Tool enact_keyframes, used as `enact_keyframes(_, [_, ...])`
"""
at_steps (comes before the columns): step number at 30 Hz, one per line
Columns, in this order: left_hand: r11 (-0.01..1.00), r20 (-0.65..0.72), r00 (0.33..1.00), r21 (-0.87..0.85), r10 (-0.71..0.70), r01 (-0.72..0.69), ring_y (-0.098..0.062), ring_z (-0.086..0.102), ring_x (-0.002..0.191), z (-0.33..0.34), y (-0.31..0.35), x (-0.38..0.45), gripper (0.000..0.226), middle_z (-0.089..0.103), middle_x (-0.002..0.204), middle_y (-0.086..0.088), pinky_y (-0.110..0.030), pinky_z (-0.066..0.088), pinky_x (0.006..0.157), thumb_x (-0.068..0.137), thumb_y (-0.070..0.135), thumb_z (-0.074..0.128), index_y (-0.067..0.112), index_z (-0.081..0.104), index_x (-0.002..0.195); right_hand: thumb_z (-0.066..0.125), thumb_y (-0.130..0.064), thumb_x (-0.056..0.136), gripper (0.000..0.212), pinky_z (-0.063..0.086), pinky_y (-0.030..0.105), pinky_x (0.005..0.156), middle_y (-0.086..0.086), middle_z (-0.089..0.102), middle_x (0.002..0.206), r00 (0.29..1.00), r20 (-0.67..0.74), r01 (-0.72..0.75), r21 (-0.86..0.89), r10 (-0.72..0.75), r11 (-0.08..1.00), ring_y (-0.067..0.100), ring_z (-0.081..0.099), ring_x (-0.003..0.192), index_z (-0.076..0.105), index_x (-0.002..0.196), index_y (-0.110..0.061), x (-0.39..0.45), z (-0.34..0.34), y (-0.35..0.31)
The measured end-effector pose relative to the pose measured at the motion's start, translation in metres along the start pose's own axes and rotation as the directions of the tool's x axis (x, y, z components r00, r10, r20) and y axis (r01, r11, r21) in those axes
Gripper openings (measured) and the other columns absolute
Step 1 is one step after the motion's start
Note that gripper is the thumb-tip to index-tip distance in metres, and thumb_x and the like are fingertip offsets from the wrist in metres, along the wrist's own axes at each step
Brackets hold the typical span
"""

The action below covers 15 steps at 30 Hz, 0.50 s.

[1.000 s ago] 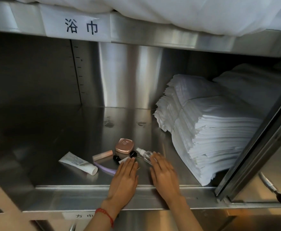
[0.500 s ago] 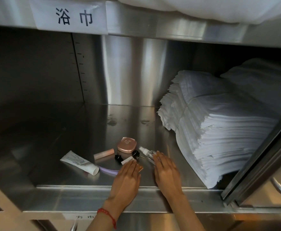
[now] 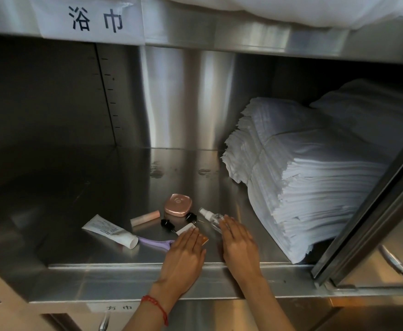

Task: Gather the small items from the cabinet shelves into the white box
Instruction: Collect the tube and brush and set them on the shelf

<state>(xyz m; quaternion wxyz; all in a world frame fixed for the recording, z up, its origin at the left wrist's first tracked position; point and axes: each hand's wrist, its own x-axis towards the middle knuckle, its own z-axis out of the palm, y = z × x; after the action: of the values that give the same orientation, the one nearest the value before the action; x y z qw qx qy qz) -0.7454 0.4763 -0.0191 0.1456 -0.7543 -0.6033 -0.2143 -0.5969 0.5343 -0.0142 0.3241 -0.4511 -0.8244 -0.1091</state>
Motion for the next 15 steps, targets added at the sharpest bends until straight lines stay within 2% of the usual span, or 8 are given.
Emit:
enact_keyframes(5, [1.0, 0.018, 1.0, 0.016, -0.019, 0.018, -0.016, 0.07, 0.091, -0.007, 0.01, 0.001, 0.046, 0.073, 0.097, -0.006, -0.033, 0.056, 0.073, 0.081, 0.03, 0.035, 0.012, 0.076, 0.092, 0.085, 0.006, 0.044, 0.064, 0.054, 0.032, 0.08, 0.012, 0.07, 0.106, 1.0, -0.01, 0.005, -0.017, -0.005, 1.0, 0.024, 0.068, 0.094, 0.071, 0.105, -0.004, -0.005, -0.006, 0.002])
enact_keyframes(8, [0.999, 0.043, 0.998, 0.01, -0.048, 0.048, -0.016, 0.07, 0.091, -0.007, 0.013, 0.0, 0.046, 0.072, 0.099, -0.005, -0.04, 0.056, 0.066, 0.081, 0.032, 0.035, 0.014, 0.076, 0.094, 0.083, 0.007, 0.045, 0.061, 0.054, 0.032, 0.082, 0.011, 0.069, 0.107, 1.0, -0.028, 0.012, -0.024, -0.013, 1.0, 0.024, 0.068, 0.095, 0.071, 0.104, -0.004, -0.009, -0.008, 0.003])
enact_keyframes(10, [0.999, 0.032, 0.999, 0.016, -0.028, 0.027, -0.014, 0.07, 0.09, -0.009, 0.016, -0.001, 0.047, 0.073, 0.098, -0.003, -0.037, 0.056, 0.068, 0.08, 0.032, 0.035, 0.015, 0.077, 0.091, 0.077, 0.006, 0.054, 0.052, 0.053, 0.032, 0.083, 0.011, 0.069, 0.108, 0.998, -0.052, 0.028, -0.033, -0.03, 0.999, 0.024, 0.068, 0.096, 0.071, 0.104, -0.004, -0.011, -0.008, 0.004])
enact_keyframes(12, [1.0, 0.024, 1.0, -0.008, -0.003, 0.003, -0.011, 0.07, 0.088, -0.015, 0.021, -0.001, 0.046, 0.074, 0.095, -0.001, -0.03, 0.055, 0.071, 0.078, 0.031, 0.035, 0.015, 0.077, 0.087, 0.06, 0.002, 0.067, 0.039, 0.053, 0.032, 0.083, 0.011, 0.069, 0.109, 0.996, -0.079, 0.042, -0.039, -0.045, 0.998, 0.025, 0.068, 0.096, 0.071, 0.104, -0.005, -0.014, -0.01, 0.004])
enact_keyframes(13, [1.0, 0.017, 1.0, -0.015, 0.002, -0.002, -0.01, 0.07, 0.087, -0.017, 0.023, -0.001, 0.046, 0.074, 0.093, -0.001, -0.03, 0.054, 0.072, 0.077, 0.031, 0.035, 0.016, 0.078, 0.086, 0.058, 0.003, 0.068, 0.039, 0.053, 0.032, 0.083, 0.01, 0.069, 0.108, 0.995, -0.087, 0.046, -0.035, -0.048, 0.998, 0.025, 0.068, 0.095, 0.071, 0.104, -0.005, -0.015, -0.011, 0.004])
enact_keyframes(15, [1.0, 0.005, 1.0, -0.025, -0.001, 0.001, -0.01, 0.07, 0.086, -0.018, 0.026, -0.002, 0.046, 0.074, 0.093, 0.0, -0.031, 0.053, 0.076, 0.077, 0.031, 0.035, 0.016, 0.078, 0.085, 0.072, 0.007, 0.059, 0.046, 0.053, 0.032, 0.082, 0.011, 0.069, 0.107, 0.995, -0.091, 0.04, -0.022, -0.042, 0.999, 0.025, 0.068, 0.095, 0.072, 0.103, -0.004, -0.017, -0.013, 0.005])
